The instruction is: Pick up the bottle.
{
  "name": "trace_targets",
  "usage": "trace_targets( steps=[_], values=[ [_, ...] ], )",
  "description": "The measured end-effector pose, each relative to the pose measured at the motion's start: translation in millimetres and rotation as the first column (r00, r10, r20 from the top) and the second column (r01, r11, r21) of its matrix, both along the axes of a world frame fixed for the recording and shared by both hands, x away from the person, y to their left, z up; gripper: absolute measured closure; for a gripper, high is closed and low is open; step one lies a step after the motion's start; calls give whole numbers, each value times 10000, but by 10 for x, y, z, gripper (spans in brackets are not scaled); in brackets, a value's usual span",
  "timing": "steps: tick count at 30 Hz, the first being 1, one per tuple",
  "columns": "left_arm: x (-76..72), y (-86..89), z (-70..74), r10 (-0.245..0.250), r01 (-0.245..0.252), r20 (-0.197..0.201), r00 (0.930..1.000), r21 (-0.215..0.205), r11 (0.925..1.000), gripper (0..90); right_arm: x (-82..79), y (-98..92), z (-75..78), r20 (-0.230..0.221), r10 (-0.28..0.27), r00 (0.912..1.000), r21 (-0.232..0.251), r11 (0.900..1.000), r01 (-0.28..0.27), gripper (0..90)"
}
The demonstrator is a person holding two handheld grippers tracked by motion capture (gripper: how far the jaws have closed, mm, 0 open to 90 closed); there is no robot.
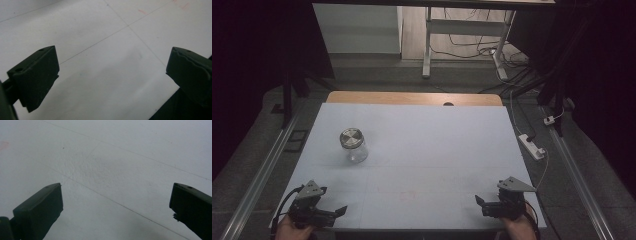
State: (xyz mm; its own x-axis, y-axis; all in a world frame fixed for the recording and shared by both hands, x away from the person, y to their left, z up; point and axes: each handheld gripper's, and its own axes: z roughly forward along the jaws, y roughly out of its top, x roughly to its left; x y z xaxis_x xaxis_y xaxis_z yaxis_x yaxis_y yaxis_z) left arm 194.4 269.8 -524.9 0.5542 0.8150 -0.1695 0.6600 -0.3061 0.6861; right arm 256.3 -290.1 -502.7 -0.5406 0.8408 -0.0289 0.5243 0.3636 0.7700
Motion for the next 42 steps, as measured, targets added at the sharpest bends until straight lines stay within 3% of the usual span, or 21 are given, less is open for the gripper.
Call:
trace_targets(
  steps=[8, 18, 27, 33, 42],
  values=[
    [27, 72, -10, -139, 137, -43, 9999, -507, 9986, 7, 47, -75, -4, -496, -118, 9987, 747, 9971, 155, 0],
    [36, 62, -16, -164, 162, -58, 9998, -302, 9994, 5, 63, -87, -7, -647, 96, 9979, 965, 9953, -34, 0],
    [45, 51, -17, -20, 17, -137, 9999, -165, 9999, 0, 73, -90, -12, -756, 158, 9970, 999, 9950, -82, 0],
    [63, 64, -8, -28, 23, -108, 9999, -427, 9991, 0, 78, -81, -15, -813, 249, 9964, 948, 9954, -171, 0],
    [100, 79, 18, -211, 226, 328, 9992, -467, 9987, 0, 67, -62, -12, -764, 519, 9957, 870, 9952, -451, 0]
  ],
)
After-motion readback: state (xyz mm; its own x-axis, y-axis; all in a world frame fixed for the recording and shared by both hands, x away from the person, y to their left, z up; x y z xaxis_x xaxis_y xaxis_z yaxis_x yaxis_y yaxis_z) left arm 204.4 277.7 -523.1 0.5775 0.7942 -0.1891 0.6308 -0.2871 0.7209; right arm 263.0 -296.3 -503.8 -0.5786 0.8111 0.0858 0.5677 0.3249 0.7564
